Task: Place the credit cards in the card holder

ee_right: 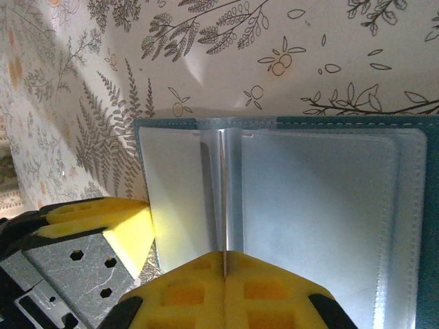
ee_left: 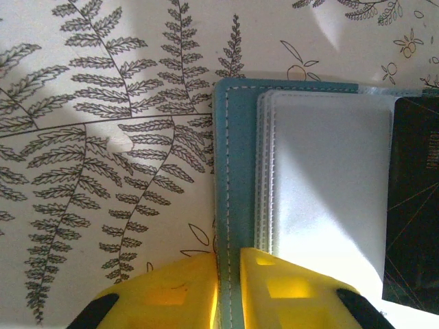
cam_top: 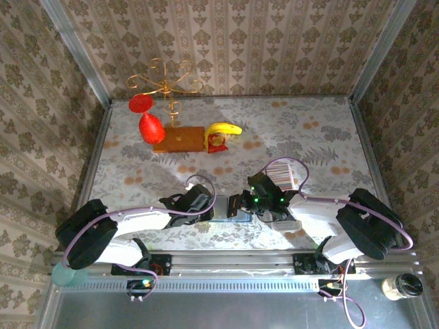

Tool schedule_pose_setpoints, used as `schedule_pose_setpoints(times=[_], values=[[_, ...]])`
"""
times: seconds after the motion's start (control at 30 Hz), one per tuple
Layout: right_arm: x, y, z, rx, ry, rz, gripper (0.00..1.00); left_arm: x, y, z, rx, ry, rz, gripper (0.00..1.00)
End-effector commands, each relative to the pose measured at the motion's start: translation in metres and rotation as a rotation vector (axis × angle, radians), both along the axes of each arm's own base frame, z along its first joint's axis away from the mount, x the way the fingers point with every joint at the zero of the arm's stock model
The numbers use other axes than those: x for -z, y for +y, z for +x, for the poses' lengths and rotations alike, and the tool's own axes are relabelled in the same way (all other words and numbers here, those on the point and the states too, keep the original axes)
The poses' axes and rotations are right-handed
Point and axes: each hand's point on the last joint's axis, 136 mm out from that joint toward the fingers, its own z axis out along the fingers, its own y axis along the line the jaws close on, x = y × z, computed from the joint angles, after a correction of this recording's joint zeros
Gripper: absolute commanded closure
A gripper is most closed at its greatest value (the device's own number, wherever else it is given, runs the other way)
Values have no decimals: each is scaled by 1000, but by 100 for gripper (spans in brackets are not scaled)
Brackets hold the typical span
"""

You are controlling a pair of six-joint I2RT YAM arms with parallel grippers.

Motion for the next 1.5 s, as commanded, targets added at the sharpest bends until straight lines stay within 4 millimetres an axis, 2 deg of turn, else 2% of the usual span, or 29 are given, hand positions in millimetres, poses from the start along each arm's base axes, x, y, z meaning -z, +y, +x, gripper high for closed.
schedule_pose_setpoints(times=[0.0,0.17,0.4,0.7,0.8,0.9,1.07,1.33,1.47], values=[[-11,2,4,14,-36,17,100,20,12,-13,19,46,70,78],[-10,-5,3,24,-39,-10,100,10,10,-9,14,15,49,73],[-8,-6,2,30,-37,-8,100,2,18,-3,-29,-17,51,71],[-6,-7,3,39,-36,-9,100,-11,27,4,-71,-72,50,64],[-6,-5,4,42,-35,0,100,-19,21,7,-51,-96,18,59],[-6,-3,5,46,-42,7,100,-25,7,6,-8,-99,-42,56],[-1,-1,6,51,-37,13,100,-16,-9,1,39,-48,-62,54],[7,-2,3,44,-23,-7,100,5,-10,-1,50,1,-4,53],[7,-5,2,48,-28,-16,100,12,-7,-3,53,18,33,57]])
